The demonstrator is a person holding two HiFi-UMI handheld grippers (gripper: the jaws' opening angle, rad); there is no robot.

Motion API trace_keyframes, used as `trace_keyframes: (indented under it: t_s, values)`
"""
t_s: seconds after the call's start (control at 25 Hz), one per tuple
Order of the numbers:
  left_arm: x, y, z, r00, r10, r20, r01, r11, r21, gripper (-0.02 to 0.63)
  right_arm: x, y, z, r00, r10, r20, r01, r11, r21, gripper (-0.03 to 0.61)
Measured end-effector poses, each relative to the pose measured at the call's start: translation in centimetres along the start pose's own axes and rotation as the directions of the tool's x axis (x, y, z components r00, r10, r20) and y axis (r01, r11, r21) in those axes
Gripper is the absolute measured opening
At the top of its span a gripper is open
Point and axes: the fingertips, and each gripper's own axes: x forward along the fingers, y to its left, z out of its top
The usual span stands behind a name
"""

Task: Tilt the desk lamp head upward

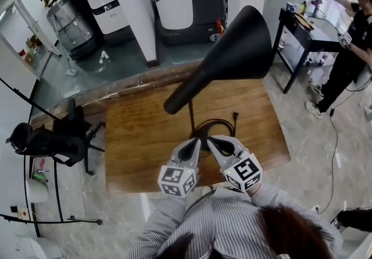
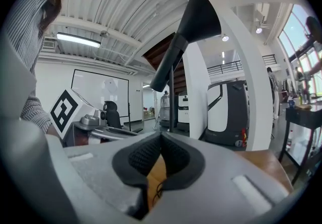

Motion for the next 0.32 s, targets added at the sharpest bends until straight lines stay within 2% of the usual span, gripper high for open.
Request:
trace_keyframes:
  t_s: [0.32]
  values:
    - [0.15,-0.21,0.04,1.000,-0.007,-0.004,0.007,1.000,0.006,0.003,-0.05,-0.31,-0.06,1.000,-0.021,-0.001,0.021,1.000,-0.016,0.002]
